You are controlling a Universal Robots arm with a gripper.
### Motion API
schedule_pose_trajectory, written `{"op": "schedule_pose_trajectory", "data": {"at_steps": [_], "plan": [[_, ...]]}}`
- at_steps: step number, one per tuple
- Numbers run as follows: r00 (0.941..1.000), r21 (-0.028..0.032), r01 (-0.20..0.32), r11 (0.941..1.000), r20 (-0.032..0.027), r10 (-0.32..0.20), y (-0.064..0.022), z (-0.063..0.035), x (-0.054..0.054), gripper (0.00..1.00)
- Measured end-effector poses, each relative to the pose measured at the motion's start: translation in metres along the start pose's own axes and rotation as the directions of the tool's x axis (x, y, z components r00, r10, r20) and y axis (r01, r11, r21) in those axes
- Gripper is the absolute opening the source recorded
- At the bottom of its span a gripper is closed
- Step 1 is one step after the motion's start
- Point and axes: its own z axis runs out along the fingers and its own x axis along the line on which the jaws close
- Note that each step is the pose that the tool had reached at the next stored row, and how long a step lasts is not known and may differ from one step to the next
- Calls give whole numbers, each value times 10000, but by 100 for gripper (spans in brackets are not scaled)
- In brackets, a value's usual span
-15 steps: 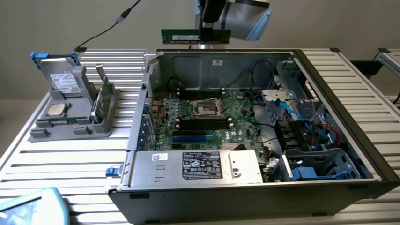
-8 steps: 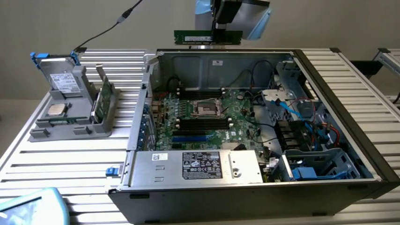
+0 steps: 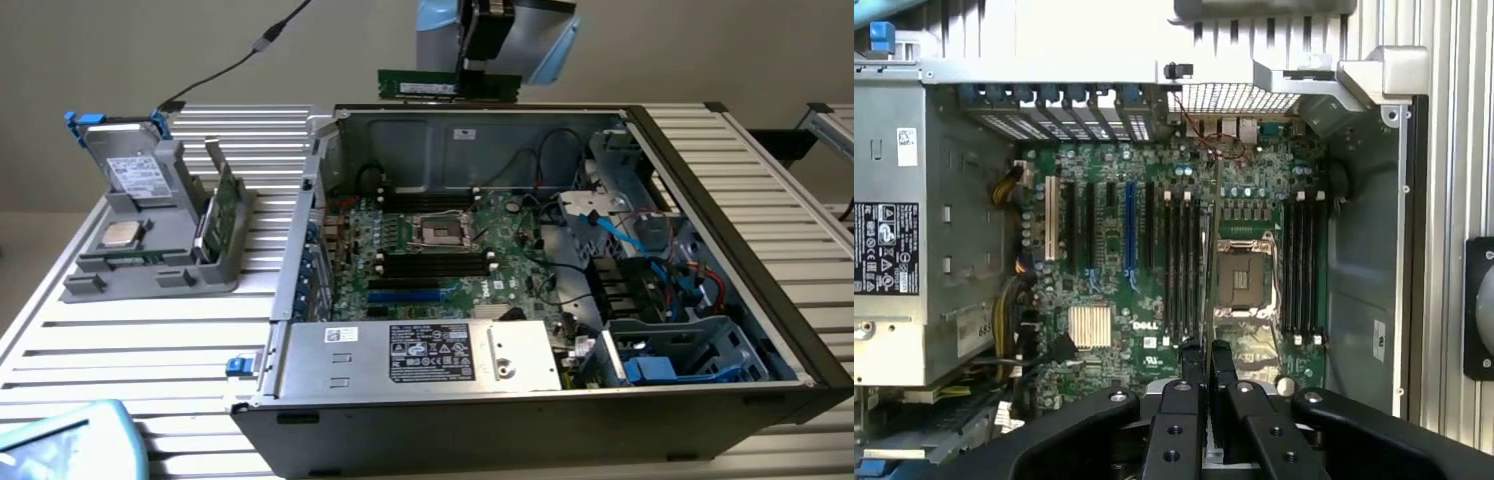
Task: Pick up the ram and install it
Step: 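Insert the ram into the slot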
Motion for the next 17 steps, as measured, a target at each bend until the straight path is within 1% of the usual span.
{"op": "schedule_pose_trajectory", "data": {"at_steps": [2,6,9,17], "plan": [[10000,0,-88,10000,5,88,-33,32,-1,14],[9999,1,-105,9999,9,105,-114,102,-2,14],[9999,5,-105,9999,9,105,-121,155,9,14],[10000,9,-28,10000,14,28,-130,301,89,14]]}}
